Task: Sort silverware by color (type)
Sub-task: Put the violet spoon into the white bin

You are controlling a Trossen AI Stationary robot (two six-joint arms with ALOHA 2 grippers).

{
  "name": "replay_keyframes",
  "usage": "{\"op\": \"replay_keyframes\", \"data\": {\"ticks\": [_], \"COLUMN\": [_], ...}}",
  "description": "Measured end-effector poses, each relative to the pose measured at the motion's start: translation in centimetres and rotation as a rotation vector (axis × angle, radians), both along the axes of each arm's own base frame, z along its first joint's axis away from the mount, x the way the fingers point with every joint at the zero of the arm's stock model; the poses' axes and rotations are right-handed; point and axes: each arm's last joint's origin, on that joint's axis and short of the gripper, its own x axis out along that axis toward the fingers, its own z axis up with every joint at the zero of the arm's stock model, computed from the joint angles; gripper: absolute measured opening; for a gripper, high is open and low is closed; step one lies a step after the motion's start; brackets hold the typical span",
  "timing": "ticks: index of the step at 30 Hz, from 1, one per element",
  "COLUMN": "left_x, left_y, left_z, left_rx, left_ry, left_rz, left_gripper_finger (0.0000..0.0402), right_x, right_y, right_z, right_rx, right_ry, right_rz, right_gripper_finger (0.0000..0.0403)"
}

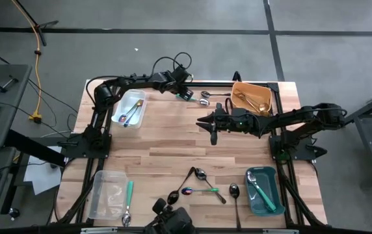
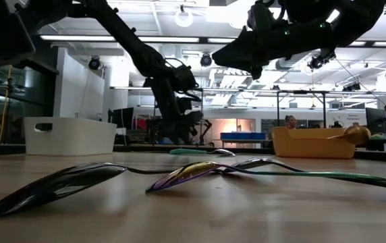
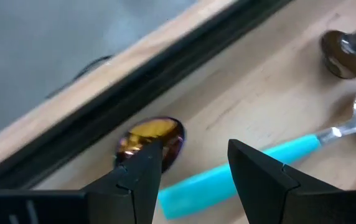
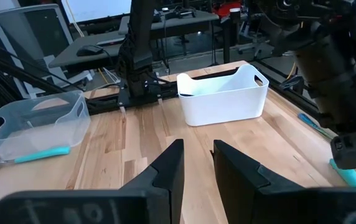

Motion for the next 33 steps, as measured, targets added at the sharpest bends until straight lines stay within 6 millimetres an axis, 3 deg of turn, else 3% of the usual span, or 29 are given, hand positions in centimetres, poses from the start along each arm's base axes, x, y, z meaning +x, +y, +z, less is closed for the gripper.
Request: {"op": "replay_keyframes", "data": {"ticks": [13, 25, 33], "left_x": [-1.2, -3.2, -3.8], "left_y": [1.3, 1.1, 0.6], "left_z": [-0.6, -1.2, -1.3], "left_rx": [-0.097, -0.234, -0.360], "left_ry": [-0.028, 0.105, 0.098], "left_rz": [-0.005, -0.085, -0.160], "left_gripper_finger": [0.0164, 0.0147, 0.0143], "right_x": [0.0, 0.0, 0.0], "right_y": [0.0, 0.0, 0.0], "right_z": [0.0, -0.1, -0.1], "right_rx": [0.021, 0.022, 0.021], "right_ry": [-0.003, 0.005, 0.005], "right_rz": [-0.003, -0.003, -0.003], "right_gripper_finger": [0.0081, 0.0081, 0.0081]}}
